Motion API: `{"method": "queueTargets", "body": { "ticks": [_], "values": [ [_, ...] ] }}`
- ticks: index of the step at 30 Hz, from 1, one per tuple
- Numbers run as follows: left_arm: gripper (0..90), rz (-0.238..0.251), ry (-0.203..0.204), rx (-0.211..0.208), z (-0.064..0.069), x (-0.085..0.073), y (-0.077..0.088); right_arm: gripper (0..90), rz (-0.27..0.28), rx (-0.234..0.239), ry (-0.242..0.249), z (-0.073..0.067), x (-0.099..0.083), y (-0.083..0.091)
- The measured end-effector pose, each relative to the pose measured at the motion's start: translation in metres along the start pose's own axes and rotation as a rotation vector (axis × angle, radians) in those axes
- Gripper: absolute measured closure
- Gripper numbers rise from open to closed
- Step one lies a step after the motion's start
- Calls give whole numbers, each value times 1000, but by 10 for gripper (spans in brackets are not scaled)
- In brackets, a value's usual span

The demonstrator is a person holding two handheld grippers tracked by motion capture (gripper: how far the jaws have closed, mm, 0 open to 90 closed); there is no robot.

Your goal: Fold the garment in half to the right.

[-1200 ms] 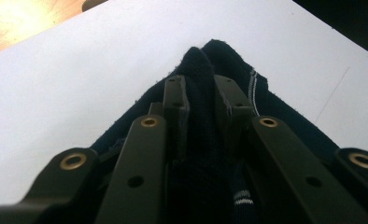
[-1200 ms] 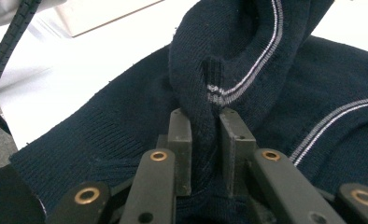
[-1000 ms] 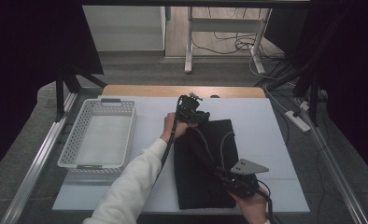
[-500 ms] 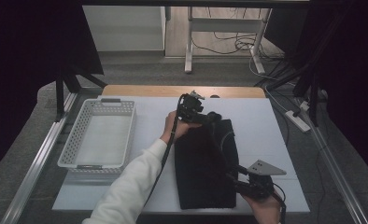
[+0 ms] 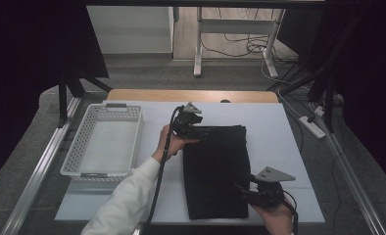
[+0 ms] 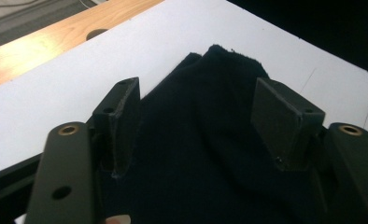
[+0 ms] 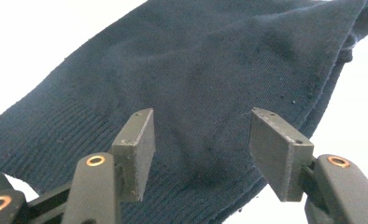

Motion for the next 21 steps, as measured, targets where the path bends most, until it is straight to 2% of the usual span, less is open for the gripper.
{"method": "queueTargets", "body": {
  "ticks": [8,15,19,21],
  "values": [
    [311,9,-13,1,4,-14,10,406,16,50,25,-2,1,-3],
    [292,23,2,-18,6,-23,17,391,31,99,46,0,4,-2],
    [272,7,-14,-14,7,-27,20,382,30,128,71,-1,5,-1],
    [264,14,-11,-18,8,-28,22,375,32,138,76,-1,6,0]
  ]
}}
Point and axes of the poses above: each handheld gripper's, and its own axes: y roughly backward along the jaws, x roughly out of its top, z roughly to its right, the point moved 10 cm from there along -y, roughly forward along the jaws, and after that the axes turned 10 degrees about -x, right-handed, at the moved point
